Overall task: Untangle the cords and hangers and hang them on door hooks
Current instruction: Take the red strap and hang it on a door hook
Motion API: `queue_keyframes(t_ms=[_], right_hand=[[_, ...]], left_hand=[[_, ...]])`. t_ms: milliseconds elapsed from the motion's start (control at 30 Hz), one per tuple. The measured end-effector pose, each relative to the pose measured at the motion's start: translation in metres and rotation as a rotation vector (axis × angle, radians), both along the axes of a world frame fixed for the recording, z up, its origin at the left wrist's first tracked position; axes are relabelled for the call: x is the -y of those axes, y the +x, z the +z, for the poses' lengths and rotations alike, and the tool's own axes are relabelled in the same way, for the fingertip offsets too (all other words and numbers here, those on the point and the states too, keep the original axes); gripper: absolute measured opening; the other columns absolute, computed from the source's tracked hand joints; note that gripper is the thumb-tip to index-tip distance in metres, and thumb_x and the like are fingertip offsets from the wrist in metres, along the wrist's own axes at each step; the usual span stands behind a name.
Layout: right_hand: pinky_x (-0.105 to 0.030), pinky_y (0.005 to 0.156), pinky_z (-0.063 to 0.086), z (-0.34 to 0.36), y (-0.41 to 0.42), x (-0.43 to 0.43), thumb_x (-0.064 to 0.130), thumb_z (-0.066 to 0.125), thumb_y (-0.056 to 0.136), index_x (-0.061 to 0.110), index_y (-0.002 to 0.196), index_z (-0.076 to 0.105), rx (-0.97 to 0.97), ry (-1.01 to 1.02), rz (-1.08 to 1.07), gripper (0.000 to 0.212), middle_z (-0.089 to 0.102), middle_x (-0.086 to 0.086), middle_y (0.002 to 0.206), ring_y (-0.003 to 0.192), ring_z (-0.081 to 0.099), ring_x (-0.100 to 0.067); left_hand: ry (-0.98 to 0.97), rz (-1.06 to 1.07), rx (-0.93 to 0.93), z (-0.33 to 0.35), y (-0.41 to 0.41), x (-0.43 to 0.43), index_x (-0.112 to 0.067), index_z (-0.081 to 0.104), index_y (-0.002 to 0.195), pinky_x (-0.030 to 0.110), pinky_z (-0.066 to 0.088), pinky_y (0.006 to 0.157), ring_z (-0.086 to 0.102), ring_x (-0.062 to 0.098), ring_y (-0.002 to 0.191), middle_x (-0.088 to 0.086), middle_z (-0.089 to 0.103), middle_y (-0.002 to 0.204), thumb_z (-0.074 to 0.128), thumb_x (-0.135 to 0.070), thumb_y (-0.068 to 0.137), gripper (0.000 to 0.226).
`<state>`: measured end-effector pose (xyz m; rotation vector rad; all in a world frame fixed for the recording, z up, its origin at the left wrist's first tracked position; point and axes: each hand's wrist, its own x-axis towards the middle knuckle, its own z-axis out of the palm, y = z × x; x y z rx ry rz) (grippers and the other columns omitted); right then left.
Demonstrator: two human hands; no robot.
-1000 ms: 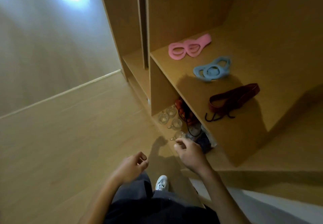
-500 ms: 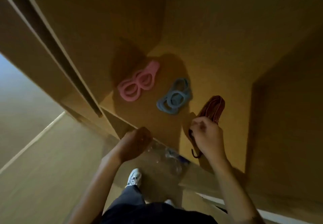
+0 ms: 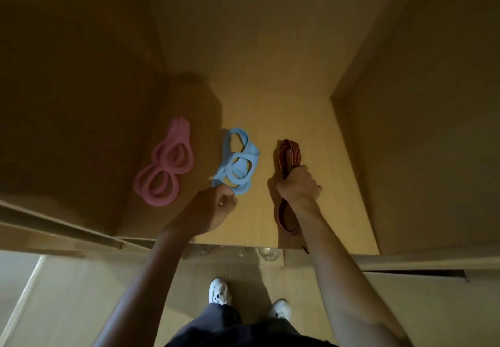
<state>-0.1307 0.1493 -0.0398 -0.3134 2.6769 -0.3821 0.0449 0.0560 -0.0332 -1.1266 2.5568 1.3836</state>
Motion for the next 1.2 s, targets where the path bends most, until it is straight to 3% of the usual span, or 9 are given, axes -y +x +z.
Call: queue_keyframes(t_ms=[100, 167, 267, 367, 467, 600, 700, 933, 1200], right_hand=[[-0.032, 0.081, 0.048, -0.002, 0.006, -0.008, 0.029, 0.059, 0.084, 0.005, 0.113, 0.058, 0.051, -0.050, 0.005, 0.038, 0.065, -0.012, 0.110, 0.100, 0.063, -0.030], [-0.029, 0.071, 0.044, -0.001, 0.009, -0.020, 0.026, 0.060, 0.083, 0.005, 0.108, 0.060, 0.061, -0.120, -0.007, 0.033, 0.061, -0.013, 0.108, 0.096, 0.061, -0.032], [-0.031, 0.070, 0.047, 0.003, 0.010, -0.046, 0.015, 0.056, 0.083, 0.003, 0.105, 0.060, 0.119, -0.293, -0.040, 0.025, 0.061, -0.012, 0.100, 0.088, 0.061, -0.030], [-0.038, 0.067, 0.055, 0.010, 0.020, -0.079, 0.004, 0.053, 0.084, 0.009, 0.106, 0.057, 0.330, -0.572, -0.149, 0.022, 0.067, -0.008, 0.081, 0.072, 0.065, -0.024], [-0.030, 0.057, 0.050, 0.020, 0.037, -0.121, 0.001, 0.054, 0.089, 0.011, 0.096, 0.058, 0.411, -0.743, -0.197, 0.014, 0.061, -0.004, 0.067, 0.058, 0.058, -0.018], [-0.013, 0.052, 0.040, 0.030, 0.064, -0.196, 0.006, 0.062, 0.085, 0.023, 0.066, 0.061, 0.371, -0.770, -0.194, 0.025, 0.058, 0.013, 0.047, 0.048, 0.052, 0.002], [-0.022, 0.054, 0.037, 0.022, 0.083, -0.269, 0.012, 0.063, 0.083, 0.021, 0.055, 0.051, 0.255, -0.730, -0.308, 0.032, 0.050, 0.009, 0.044, 0.046, 0.046, -0.004], [-0.020, 0.053, 0.036, 0.001, 0.146, -0.471, 0.007, 0.060, 0.083, 0.018, 0.062, 0.050, 0.080, -0.624, -0.704, 0.025, 0.049, 0.004, 0.054, 0.052, 0.045, -0.012], [-0.034, 0.064, 0.042, -0.028, 0.251, -0.638, 0.009, 0.063, 0.081, 0.011, 0.069, 0.055, 0.038, -0.549, -1.231, 0.015, 0.055, -0.002, 0.060, 0.064, 0.055, -0.027]], left_hand=[[-0.001, -0.058, -0.015, -0.005, -0.004, 0.000, -0.018, 0.059, 0.094, 0.028, 0.045, 0.083, 0.058, 0.015, 0.082, -0.004, 0.059, 0.083, 0.059, -0.022, 0.090, 0.006], [-0.002, -0.083, -0.007, -0.010, -0.005, 0.000, -0.012, 0.062, 0.098, 0.027, 0.044, 0.083, 0.060, 0.018, 0.085, 0.001, 0.061, 0.087, 0.059, -0.020, 0.090, 0.011], [-0.053, -0.093, 0.000, -0.014, -0.004, -0.003, -0.010, 0.064, 0.098, 0.026, 0.043, 0.081, 0.061, 0.020, 0.084, 0.003, 0.063, 0.085, 0.060, -0.019, 0.089, 0.013], [0.001, -0.125, 0.041, -0.009, -0.001, -0.021, -0.014, 0.063, 0.098, 0.024, 0.042, 0.081, 0.059, 0.015, 0.086, -0.001, 0.062, 0.088, 0.058, -0.021, 0.090, 0.012], [-0.005, -0.224, 0.016, -0.006, -0.005, -0.054, -0.014, 0.063, 0.097, 0.022, 0.042, 0.081, 0.058, 0.015, 0.088, 0.002, 0.062, 0.094, 0.057, -0.021, 0.090, 0.012], [0.019, -0.417, 0.045, 0.001, -0.032, -0.124, -0.017, 0.060, 0.100, 0.021, 0.039, 0.073, 0.059, 0.016, 0.087, 0.003, 0.062, 0.101, 0.051, -0.024, 0.093, 0.013], [0.032, -0.525, 0.035, 0.003, -0.051, -0.191, -0.017, 0.059, 0.100, 0.019, 0.038, 0.067, 0.063, 0.020, 0.088, 0.006, 0.066, 0.100, 0.054, -0.021, 0.093, 0.010], [-0.092, -0.870, 0.166, -0.005, -0.060, -0.353, -0.013, 0.061, 0.110, 0.022, 0.036, 0.077, 0.059, 0.024, 0.106, 0.006, 0.064, 0.110, 0.047, -0.024, 0.095, 0.023], [-0.045, -1.298, 0.350, -0.030, -0.046, -0.504, -0.012, 0.055, 0.121, 0.024, 0.040, 0.085, 0.056, 0.017, 0.104, 0.005, 0.060, 0.116, 0.050, -0.029, 0.095, 0.031]])
